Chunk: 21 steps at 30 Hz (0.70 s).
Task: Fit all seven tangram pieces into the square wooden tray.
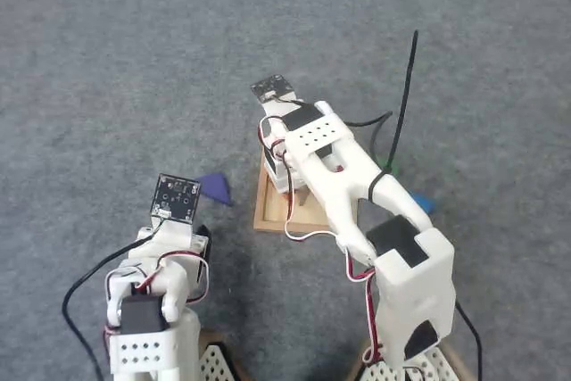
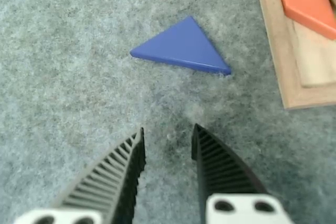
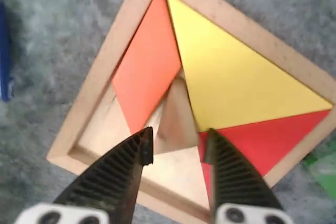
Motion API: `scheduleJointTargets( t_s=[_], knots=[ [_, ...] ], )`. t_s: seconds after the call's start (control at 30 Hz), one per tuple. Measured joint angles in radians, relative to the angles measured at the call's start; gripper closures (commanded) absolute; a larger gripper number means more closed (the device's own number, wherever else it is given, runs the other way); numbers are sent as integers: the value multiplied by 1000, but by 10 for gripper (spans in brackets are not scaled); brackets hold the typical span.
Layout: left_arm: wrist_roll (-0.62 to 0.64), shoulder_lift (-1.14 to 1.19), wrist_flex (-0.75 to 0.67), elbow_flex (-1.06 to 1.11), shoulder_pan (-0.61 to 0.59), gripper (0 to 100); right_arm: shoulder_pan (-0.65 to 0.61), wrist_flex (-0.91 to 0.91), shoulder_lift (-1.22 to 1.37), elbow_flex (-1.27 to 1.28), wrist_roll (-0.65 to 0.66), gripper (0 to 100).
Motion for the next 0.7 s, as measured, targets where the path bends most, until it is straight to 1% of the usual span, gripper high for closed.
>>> scheduleJointTargets(
  t_s=[0.13,0.3,0.4,0.5,0.67,0.7],
  knots=[
    [0,0,0,0,0,859,0,2,0,0,57,824],
    [0,0,0,0,0,859,0,2,-2,-18,64,831],
    [0,0,0,0,0,859,0,-8,-64,15,66,834],
    [0,0,0,0,0,859,0,-84,-204,132,71,865],
    [0,0,0,0,0,859,18,-288,-411,450,74,998],
    [0,0,0,0,0,859,26,-321,-430,503,74,989]
  ],
)
